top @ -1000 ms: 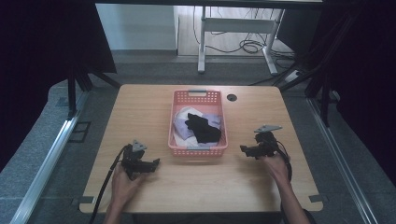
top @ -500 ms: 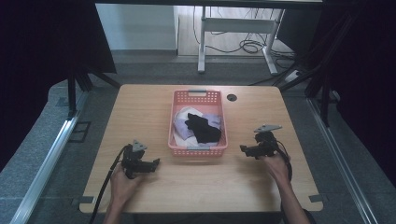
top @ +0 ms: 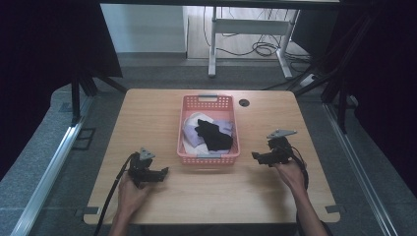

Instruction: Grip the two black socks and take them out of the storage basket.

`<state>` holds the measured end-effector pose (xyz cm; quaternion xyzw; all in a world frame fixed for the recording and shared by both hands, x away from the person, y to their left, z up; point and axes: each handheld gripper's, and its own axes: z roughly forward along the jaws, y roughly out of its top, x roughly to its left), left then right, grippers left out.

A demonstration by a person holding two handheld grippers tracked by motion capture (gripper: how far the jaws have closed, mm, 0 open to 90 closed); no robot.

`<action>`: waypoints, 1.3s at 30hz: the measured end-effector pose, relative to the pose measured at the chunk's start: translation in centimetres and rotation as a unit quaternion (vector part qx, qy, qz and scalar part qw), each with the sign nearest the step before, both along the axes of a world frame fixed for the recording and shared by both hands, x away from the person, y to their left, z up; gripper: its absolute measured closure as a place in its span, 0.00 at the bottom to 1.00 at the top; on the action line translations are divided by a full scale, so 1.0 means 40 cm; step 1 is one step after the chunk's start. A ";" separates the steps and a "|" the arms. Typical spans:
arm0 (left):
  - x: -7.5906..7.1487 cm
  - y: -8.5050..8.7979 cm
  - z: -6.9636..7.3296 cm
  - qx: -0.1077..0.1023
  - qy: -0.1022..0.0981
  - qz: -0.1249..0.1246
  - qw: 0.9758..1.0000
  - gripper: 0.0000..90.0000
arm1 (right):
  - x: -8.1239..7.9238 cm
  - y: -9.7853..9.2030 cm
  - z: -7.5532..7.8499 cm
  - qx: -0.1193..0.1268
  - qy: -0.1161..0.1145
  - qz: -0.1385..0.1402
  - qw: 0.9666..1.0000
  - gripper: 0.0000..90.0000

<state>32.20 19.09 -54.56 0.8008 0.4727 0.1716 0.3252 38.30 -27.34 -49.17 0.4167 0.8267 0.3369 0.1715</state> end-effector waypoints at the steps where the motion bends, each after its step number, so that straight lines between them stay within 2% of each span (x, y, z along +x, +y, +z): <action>1: -0.001 0.001 0.000 0.000 0.000 -0.003 1.000 0.11 | 0.000 0.000 0.003 0.006 0.000 -0.001 1.000 0.13; 4: -0.004 -0.001 0.000 0.000 0.000 -0.015 1.000 0.11 | 0.001 -0.002 0.013 0.019 0.003 -0.005 1.000 0.13; 10: -0.004 -0.002 0.000 -0.001 0.000 -0.014 1.000 0.11 | 0.007 -0.002 0.031 0.040 0.006 -0.001 0.999 0.11; 17: -0.004 -0.002 0.000 -0.001 0.000 -0.014 1.000 0.11 | 0.016 0.008 0.071 0.059 -0.004 0.009 0.998 0.07; 22: -0.004 -0.002 0.000 -0.002 0.000 -0.014 1.000 0.11 | 0.024 0.020 0.102 0.070 0.005 0.017 0.997 0.09; 27: -0.004 -0.002 0.000 -0.002 -0.001 -0.014 1.000 0.11 | 0.033 0.035 0.127 0.064 -0.005 0.027 0.998 0.08; 33: -0.004 -0.001 0.000 0.001 0.000 -0.016 1.000 0.11 | 0.048 0.062 0.151 0.054 -0.004 0.035 0.998 0.06; 39: -0.004 -0.002 0.000 -0.002 -0.001 -0.014 1.000 0.11 | 0.077 0.120 0.166 0.053 -0.007 0.051 0.997 0.01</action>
